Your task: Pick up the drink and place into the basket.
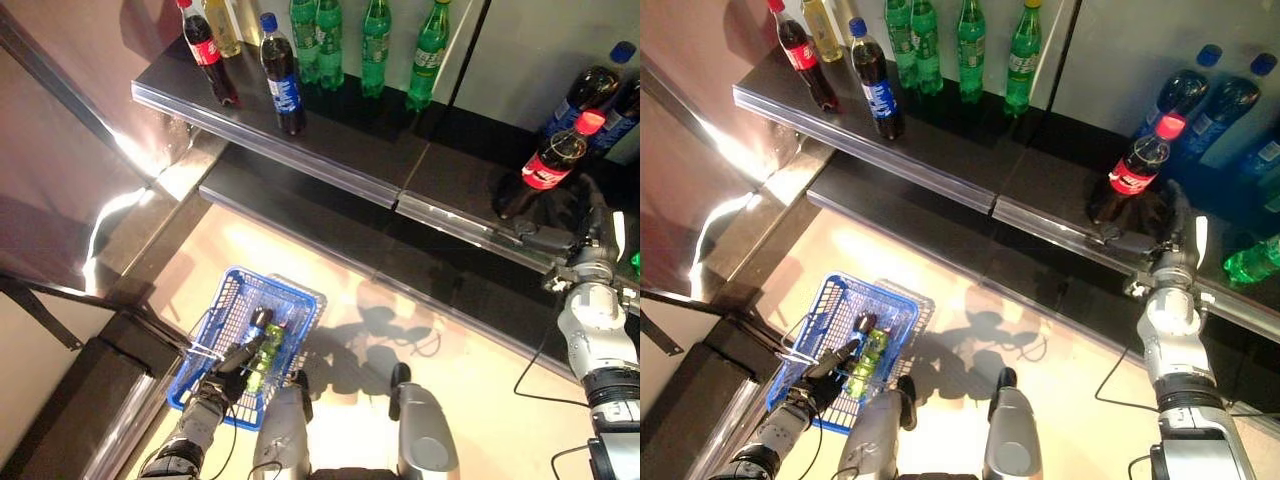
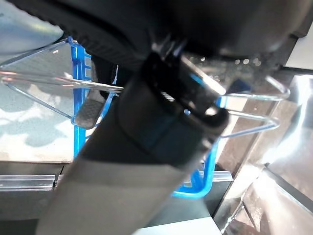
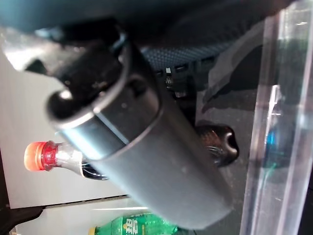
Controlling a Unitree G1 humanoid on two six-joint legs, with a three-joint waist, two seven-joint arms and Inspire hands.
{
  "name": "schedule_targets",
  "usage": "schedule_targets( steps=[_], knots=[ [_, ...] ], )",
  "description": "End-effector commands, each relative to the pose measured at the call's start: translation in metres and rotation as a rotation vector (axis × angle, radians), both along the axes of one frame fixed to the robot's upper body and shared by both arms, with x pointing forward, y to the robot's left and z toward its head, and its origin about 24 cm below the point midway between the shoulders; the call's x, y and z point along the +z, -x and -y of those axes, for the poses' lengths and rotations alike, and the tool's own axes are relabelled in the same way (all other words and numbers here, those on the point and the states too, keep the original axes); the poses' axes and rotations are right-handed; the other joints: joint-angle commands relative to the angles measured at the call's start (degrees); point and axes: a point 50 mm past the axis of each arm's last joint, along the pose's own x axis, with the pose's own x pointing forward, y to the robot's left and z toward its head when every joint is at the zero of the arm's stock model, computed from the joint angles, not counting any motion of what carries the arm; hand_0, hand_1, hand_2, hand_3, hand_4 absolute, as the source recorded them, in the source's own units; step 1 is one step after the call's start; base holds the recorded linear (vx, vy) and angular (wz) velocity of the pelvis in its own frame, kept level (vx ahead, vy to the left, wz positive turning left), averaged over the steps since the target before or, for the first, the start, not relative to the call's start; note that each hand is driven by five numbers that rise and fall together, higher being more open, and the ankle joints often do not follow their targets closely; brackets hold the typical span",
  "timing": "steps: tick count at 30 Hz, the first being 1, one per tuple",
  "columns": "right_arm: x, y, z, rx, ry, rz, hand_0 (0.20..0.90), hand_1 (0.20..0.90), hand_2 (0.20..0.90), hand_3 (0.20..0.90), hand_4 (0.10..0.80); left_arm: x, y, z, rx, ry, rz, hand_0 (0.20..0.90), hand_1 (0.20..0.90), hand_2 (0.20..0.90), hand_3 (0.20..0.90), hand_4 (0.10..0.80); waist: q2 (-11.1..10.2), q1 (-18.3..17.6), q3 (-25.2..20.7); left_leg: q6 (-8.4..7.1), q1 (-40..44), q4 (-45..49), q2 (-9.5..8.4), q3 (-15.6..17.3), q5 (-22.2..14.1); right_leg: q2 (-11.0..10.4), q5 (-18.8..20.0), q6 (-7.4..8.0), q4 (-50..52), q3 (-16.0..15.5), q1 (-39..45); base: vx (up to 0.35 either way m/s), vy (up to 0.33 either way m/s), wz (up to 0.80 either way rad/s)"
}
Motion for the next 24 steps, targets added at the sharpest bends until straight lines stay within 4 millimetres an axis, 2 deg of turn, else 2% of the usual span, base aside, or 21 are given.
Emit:
schedule_targets(
  steps=[1, 6, 9, 12, 13, 16, 20, 24],
  knots=[
    [0.047, 0.005, 0.014, -0.122, 0.081, 0.242, 0.900, 0.900, 0.900, 0.900, 0.800, -0.007, 0.067, -0.051, -0.123, -0.204, -0.115, 0.300, 0.300, 0.300, 0.200, 0.100, -2.3, 2.8, -8.9, -3.26, -7.7, 6.0, 2.02, -2.9, 8.9, -2.8, 1.6, 1.39, -7.3, 2.8, 7.9, 0.081, 0.046, 0.11],
    [0.036, 0.020, -0.008, -0.166, 0.128, 0.343, 0.900, 0.900, 0.900, 0.900, 0.800, -0.010, 0.075, -0.047, -0.111, -0.184, -0.105, 0.300, 0.300, 0.300, 0.200, 0.100, -3.2, 2.0, -11.3, -2.52, -2.4, -1.1, 1.32, -0.9, 7.9, -2.7, 2.9, 2.77, -11.1, 3.6, 9.9, 0.060, 0.055, 0.01],
    [0.022, 0.041, -0.020, -0.136, 0.205, 0.356, 0.900, 0.900, 0.900, 0.900, 0.800, -0.013, 0.081, -0.041, -0.080, -0.165, -0.095, 0.300, 0.300, 0.300, 0.200, 0.100, -3.9, 0.7, -13.8, -1.70, 1.1, -6.7, 0.86, 1.5, 7.1, -2.5, 3.7, 3.75, -13.7, 3.8, 10.4, 0.026, 0.062, -0.11],
    [0.014, 0.052, -0.028, -0.106, 0.265, 0.347, 0.900, 0.900, 0.900, 0.900, 0.800, -0.014, 0.081, -0.037, -0.058, -0.156, -0.081, 0.300, 0.300, 0.300, 0.200, 0.100, -4.5, 0.0, -15.1, -1.17, 3.1, -10.2, 0.26, 2.8, 7.3, -2.4, 4.2, 4.34, -15.3, 3.9, 10.2, -0.047, 0.066, -0.11],
    [0.007, 0.058, -0.035, -0.074, 0.295, 0.331, 0.900, 0.900, 0.900, 0.900, 0.800, -0.014, 0.081, -0.034, -0.035, -0.152, -0.068, 0.300, 0.300, 0.300, 0.200, 0.100, -4.9, -0.8, -15.8, -1.05, 4.4, -12.6, 0.01, 3.7, 7.6, -2.1, 4.6, 4.51, -16.5, 3.9, 10.2, -0.095, 0.071, -0.13],
    [-0.008, 0.066, -0.047, -0.023, 0.316, 0.287, 0.900, 0.900, 0.900, 0.900, 0.800, -0.014, 0.080, -0.031, 0.003, -0.146, -0.044, 0.300, 0.300, 0.300, 0.200, 0.100, -5.6, -2.1, -16.9, -0.92, 6.1, -15.8, -0.30, 4.7, 8.1, -1.6, 4.8, 4.57, -18.2, 4.2, 10.3, -0.103, 0.054, -0.22],
    [-0.027, 0.075, -0.051, 0.009, 0.283, 0.229, 0.900, 0.900, 0.900, 0.900, 0.800, -0.015, 0.079, -0.030, 0.029, -0.142, -0.024, 0.300, 0.300, 0.300, 0.200, 0.100, -6.2, -3.3, -18.0, -0.90, 7.6, -18.0, -0.40, 5.5, 8.1, -0.9, 4.6, 4.39, -19.4, 4.7, 10.7, -0.083, 0.029, -0.09],
    [-0.059, 0.083, -0.055, 0.028, 0.204, 0.098, 0.900, 0.900, 0.900, 0.900, 0.800, -0.015, 0.072, -0.025, 0.063, -0.125, -0.001, 0.300, 0.300, 0.300, 0.200, 0.100, -6.7, -4.7, -19.3, -0.85, 9.9, -20.3, -0.39, 6.3, 7.7, 0.3, 3.9, 3.82, -20.7, 5.5, 11.9, -0.074, 0.041, -0.15]
  ],
)
